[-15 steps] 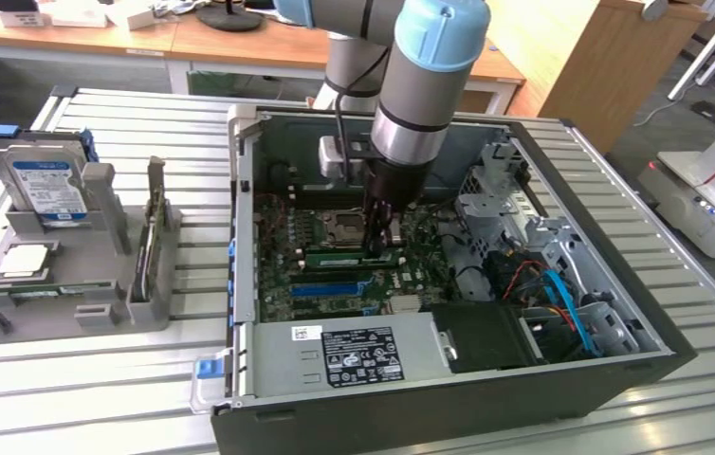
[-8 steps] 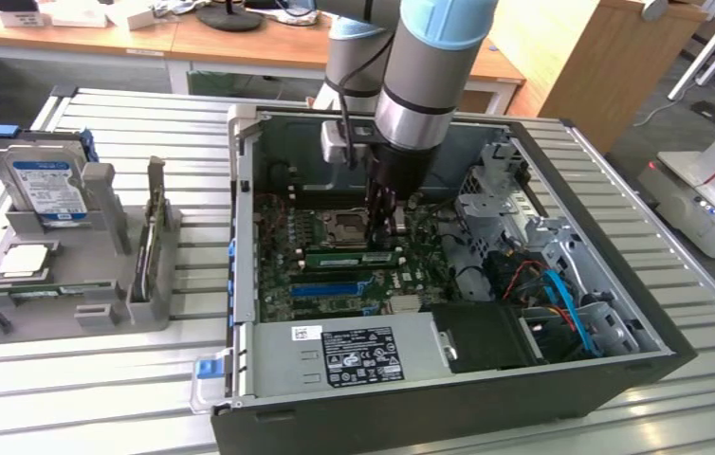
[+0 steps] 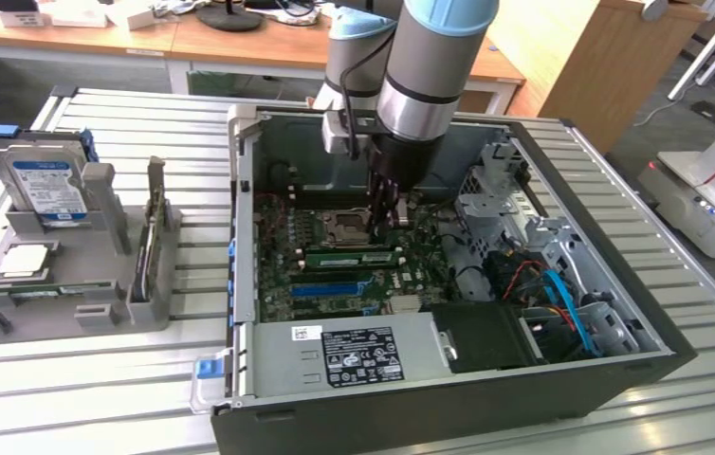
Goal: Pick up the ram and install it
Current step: 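Insert the ram into the slot, then press down the ram until it locks into place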
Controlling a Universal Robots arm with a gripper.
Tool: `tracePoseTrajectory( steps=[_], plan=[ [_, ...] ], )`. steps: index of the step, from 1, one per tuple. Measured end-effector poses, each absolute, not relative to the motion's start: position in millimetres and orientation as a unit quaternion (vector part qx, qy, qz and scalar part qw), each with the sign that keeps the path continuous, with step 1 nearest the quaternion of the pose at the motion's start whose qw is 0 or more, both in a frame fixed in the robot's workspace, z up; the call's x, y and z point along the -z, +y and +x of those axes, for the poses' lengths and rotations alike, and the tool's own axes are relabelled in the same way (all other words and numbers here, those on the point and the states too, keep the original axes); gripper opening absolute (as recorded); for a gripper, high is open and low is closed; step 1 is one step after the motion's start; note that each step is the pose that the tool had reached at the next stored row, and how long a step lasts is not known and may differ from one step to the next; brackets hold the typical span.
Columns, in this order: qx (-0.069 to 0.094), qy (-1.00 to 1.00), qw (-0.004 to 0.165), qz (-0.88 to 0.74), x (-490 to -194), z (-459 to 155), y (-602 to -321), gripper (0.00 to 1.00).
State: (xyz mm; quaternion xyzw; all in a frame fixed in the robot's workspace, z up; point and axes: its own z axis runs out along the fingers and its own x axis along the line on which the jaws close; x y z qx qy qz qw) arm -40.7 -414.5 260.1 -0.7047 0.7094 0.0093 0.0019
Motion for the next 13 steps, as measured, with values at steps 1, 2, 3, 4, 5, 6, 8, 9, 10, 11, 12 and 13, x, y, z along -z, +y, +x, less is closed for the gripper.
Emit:
tracePoseTrajectory(
  steps=[1, 2, 3, 4, 5, 6, 8, 9, 10, 11, 12, 13],
  plan=[
    [-0.009, 0.709, 0.002, -0.705, -260.1, -40.7, -414.5, 0.25],
    [-0.009, 0.709, 0.002, -0.705, -260.1, -40.7, -414.5, 0.25],
    [-0.009, 0.709, 0.002, -0.705, -260.1, -40.7, -414.5, 0.25],
    [-0.009, 0.709, 0.002, -0.705, -260.1, -40.7, -414.5, 0.25],
    [-0.009, 0.709, 0.002, -0.705, -260.1, -40.7, -414.5, 0.25],
    [-0.009, 0.709, 0.002, -0.705, -260.1, -40.7, -414.5, 0.25],
    [-0.009, 0.709, 0.002, -0.705, -260.1, -40.7, -414.5, 0.25],
    [-0.009, 0.709, 0.002, -0.705, -260.1, -40.7, -414.5, 0.25],
    [-0.009, 0.709, 0.002, -0.705, -260.1, -40.7, -414.5, 0.25],
    [-0.009, 0.709, 0.002, -0.705, -260.1, -40.7, -414.5, 0.24],
    [-0.009, 0.709, 0.002, -0.705, -260.1, -40.7, -414.5, 0.24],
    [-0.009, 0.709, 0.002, -0.705, -260.1, -40.7, -414.5, 0.24]
  ],
)
